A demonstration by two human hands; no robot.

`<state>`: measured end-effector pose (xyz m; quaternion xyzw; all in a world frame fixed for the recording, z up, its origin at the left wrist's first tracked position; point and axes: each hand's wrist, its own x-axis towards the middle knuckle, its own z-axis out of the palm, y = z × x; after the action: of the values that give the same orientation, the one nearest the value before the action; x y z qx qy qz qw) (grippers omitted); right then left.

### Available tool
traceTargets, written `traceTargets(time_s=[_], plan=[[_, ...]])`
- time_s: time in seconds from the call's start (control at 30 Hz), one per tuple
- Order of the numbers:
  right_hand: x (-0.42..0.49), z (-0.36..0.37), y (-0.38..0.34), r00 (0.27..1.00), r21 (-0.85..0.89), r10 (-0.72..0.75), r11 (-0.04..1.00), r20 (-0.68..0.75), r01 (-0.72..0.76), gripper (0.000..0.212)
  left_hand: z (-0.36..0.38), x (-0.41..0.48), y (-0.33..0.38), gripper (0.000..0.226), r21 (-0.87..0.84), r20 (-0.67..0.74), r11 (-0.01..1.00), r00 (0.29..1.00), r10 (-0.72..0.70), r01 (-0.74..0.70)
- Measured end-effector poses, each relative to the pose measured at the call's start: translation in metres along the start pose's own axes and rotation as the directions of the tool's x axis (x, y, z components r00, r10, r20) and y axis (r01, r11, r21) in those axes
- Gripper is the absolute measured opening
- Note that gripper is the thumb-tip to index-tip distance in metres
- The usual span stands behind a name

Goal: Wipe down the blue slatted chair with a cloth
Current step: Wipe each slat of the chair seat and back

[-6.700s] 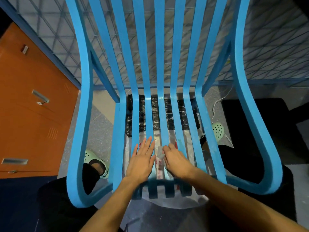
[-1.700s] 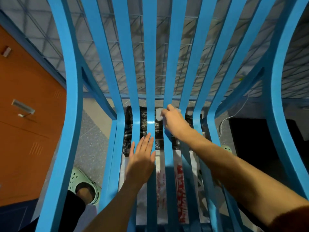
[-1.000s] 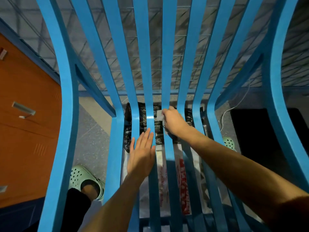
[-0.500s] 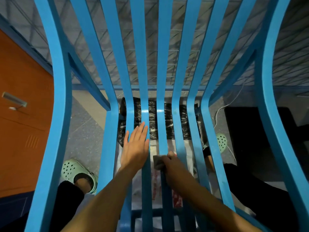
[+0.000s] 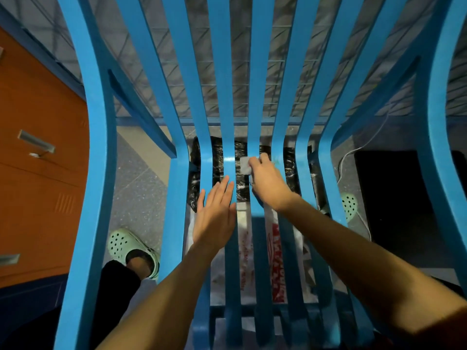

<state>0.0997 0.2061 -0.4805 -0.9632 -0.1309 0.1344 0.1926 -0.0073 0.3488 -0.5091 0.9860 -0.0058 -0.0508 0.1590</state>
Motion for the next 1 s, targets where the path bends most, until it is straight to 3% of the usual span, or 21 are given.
traceTargets(time_s=[0.13,0.37,0.5,0.67,0.77,1.0], plan=[[-0.044,0.013,-0.01,0.998,0.041,0.053,0.998,0.039,-0.054,0.036,-0.002,0.003,0.001,0.051,0.011,0.029,1.0,1.0,-0.011,0.01],[-0.147,0.024,-0.019,0.982,0.049,0.025,0.998,0.189,-0.035,0.032,-0.008,-0.004,0.01,0.052,-0.063,0.106,0.997,0.994,-0.029,0.036],[-0.198,0.029,-0.023,0.978,0.033,-0.021,0.999,0.207,0.014,0.038,-0.014,-0.041,0.03,0.053,-0.202,0.152,0.979,0.988,0.011,0.02],[-0.249,0.035,-0.03,0.963,0.023,-0.031,0.999,0.269,0.026,0.052,-0.009,-0.102,0.035,0.054,-0.185,0.14,0.983,0.989,0.045,-0.018],[-0.274,0.047,-0.026,0.976,0.035,-0.048,0.999,0.212,0.042,0.065,-0.006,-0.119,0.04,0.055,-0.235,0.117,0.972,0.993,0.029,-0.001],[-0.254,0.033,-0.03,0.975,0.08,-0.024,0.997,0.221,0.006,0.039,-0.001,-0.106,0.035,0.055,-0.233,0.128,0.973,0.991,0.03,0.0]])
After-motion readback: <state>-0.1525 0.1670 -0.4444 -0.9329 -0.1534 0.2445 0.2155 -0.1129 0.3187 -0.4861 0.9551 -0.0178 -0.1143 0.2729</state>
